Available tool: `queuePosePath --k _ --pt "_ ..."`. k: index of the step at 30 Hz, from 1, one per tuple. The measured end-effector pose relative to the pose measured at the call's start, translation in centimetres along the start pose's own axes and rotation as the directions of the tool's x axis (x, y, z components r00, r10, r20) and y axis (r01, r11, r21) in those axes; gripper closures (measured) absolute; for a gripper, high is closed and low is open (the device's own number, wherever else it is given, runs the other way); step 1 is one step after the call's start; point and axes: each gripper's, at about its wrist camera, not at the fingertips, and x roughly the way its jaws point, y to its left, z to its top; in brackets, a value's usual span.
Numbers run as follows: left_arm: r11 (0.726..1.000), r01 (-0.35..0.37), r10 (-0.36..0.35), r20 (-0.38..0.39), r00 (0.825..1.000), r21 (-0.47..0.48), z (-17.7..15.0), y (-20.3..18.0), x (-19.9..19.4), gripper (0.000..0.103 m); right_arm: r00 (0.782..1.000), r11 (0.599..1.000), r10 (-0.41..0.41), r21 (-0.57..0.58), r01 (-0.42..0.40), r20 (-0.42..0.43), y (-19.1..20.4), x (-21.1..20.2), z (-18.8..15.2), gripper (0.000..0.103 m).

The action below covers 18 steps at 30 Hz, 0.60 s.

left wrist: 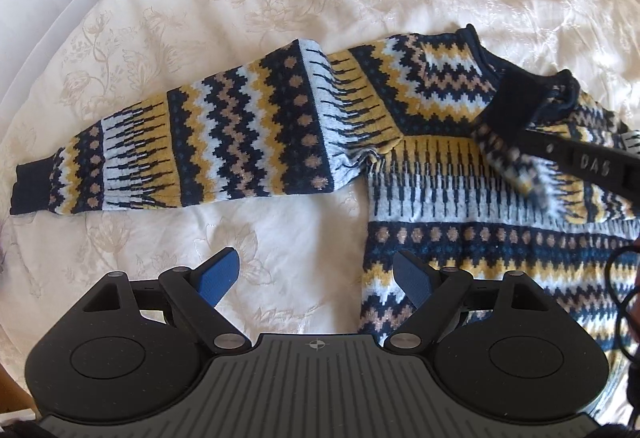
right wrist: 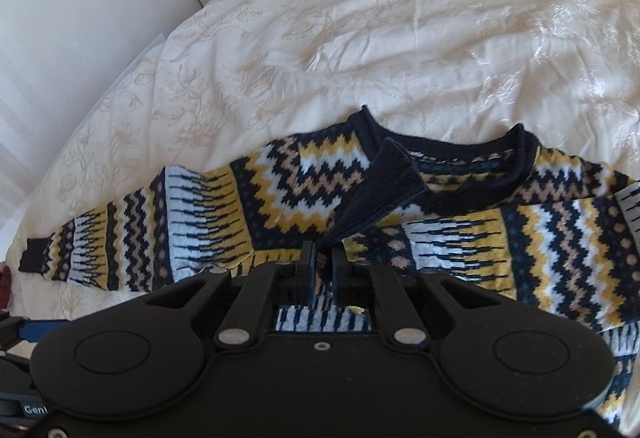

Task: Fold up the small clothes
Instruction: 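Carry the cuff across the sweater body toward the other sleeve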

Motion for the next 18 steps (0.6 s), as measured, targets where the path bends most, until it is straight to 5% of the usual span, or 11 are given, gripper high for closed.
queuePosePath --k 7,18 --pt "0.998 0.059 -0.059 0.027 0.998 0.002 0.8 -1.7 0.6 0.019 1.0 0.99 0.008 -0.138 -0.009 -0.009 1.2 -0.7 -1.9 0.07" --pt "0.995 0.057 -0.061 0.046 0.997 0.082 3.8 -6.9 4.6 0.019 0.991 0.988 -0.134 0.08 0.135 -0.02 -8.9 -3.8 -3.8 0.069"
